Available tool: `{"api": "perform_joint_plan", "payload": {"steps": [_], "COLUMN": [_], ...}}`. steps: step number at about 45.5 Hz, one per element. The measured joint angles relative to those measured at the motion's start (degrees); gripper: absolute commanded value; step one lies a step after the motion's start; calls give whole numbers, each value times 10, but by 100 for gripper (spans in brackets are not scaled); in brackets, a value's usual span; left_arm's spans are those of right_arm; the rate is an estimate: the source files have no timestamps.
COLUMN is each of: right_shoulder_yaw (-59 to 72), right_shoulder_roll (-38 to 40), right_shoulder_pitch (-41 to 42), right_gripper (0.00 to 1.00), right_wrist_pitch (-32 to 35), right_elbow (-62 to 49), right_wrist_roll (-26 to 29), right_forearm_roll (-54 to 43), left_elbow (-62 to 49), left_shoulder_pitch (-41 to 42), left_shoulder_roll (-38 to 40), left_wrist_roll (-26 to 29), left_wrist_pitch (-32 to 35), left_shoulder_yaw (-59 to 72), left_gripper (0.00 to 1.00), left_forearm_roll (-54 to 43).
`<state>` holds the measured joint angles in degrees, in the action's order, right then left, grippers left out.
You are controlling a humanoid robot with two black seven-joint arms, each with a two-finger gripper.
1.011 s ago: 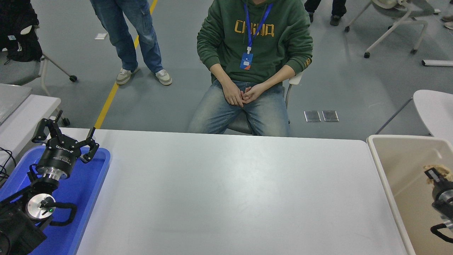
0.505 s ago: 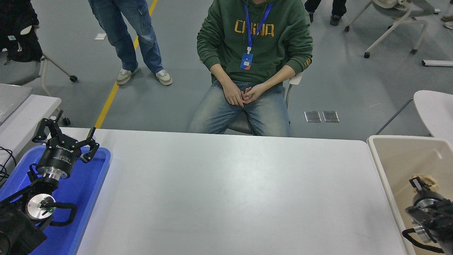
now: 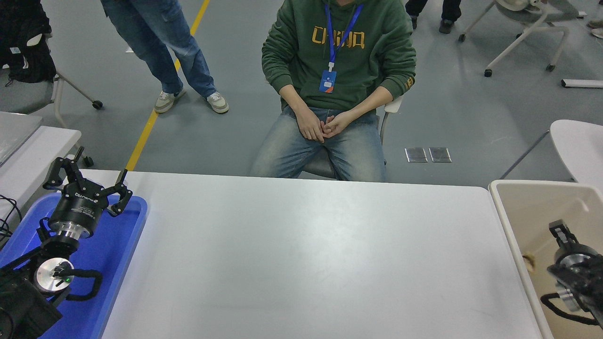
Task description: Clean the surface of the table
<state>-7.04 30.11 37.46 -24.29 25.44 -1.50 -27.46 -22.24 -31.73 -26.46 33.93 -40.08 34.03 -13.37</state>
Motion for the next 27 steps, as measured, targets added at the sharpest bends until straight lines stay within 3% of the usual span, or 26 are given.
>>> {"api": "perform_joint_plan", "payload": {"steps": [16, 27], "right_shoulder_yaw": [-86, -183], "right_shoulder_roll": [104, 102], "right_shoulder_pitch": [16, 7], "right_gripper": [100, 100], "right_wrist_pitch": [0, 0], "right_elbow": [173, 265], "right_wrist_roll": [-38, -59], "right_forearm_roll": [0, 25], "left_elbow": [0, 0], "left_shoulder_pitch": [0, 0], "left_shoulder_roll": [0, 0], "left_wrist_roll": [0, 0], "left_wrist_pitch": [0, 0], "left_shoulder_yaw": [0, 0], "left_gripper": [100, 100], "left_forearm_roll": [0, 0]}}
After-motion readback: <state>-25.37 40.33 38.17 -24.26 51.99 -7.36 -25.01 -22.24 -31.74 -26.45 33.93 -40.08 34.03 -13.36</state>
